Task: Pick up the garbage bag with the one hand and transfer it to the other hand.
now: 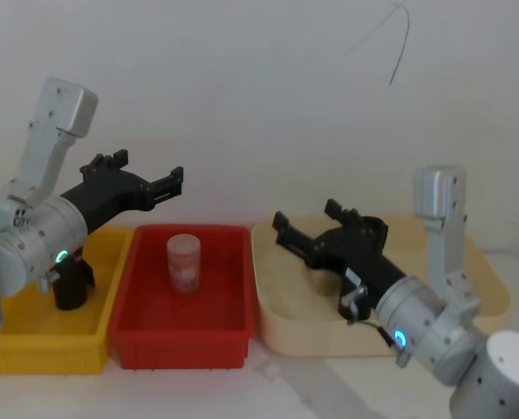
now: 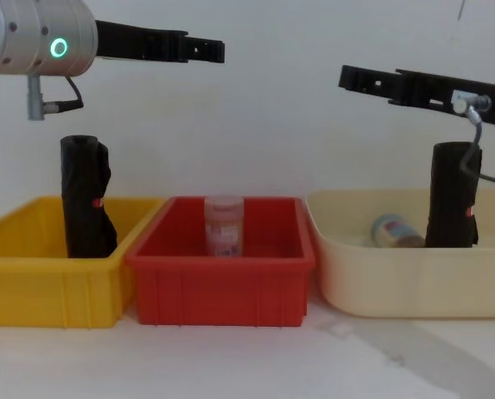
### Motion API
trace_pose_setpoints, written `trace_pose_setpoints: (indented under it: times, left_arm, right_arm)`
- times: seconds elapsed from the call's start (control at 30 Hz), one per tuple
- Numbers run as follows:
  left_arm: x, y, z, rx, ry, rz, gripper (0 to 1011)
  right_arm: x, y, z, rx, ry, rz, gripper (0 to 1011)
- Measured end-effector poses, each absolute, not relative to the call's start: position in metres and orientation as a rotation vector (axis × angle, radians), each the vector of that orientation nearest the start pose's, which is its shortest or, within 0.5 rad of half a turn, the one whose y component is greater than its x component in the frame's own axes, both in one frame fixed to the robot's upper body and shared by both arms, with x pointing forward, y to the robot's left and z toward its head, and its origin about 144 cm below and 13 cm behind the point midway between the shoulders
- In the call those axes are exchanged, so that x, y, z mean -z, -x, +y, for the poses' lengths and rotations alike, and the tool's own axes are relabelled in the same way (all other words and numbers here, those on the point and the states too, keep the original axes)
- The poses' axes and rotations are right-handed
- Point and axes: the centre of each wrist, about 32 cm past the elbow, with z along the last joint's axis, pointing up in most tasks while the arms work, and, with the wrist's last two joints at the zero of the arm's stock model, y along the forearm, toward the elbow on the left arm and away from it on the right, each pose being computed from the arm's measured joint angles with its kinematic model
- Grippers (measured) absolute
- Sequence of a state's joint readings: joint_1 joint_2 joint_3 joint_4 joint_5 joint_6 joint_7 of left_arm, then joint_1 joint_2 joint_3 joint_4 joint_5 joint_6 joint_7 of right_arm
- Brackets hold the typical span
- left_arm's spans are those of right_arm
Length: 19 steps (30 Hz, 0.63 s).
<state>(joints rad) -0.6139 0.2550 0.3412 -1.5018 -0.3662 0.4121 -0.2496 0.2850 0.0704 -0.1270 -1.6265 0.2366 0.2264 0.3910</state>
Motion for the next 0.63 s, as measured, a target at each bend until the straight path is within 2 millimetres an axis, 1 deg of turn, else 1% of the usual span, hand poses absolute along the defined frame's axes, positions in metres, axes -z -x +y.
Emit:
trace_pose_setpoints:
  times: [0.23, 0.63]
  left_arm:
    - [-1.339, -0.579, 0.202, -1.008, -0.033, -0.066, 1001]
    - [-1.339, -0.579, 0.202, -1.008, -0.033, -0.066, 1001]
  right_arm:
    - [-1.249, -0.508, -0.2, 0.935, -0.169, -0.044, 1001]
    - [-1.242, -0.495, -0.196, 0.882, -0.169, -0.066, 1001]
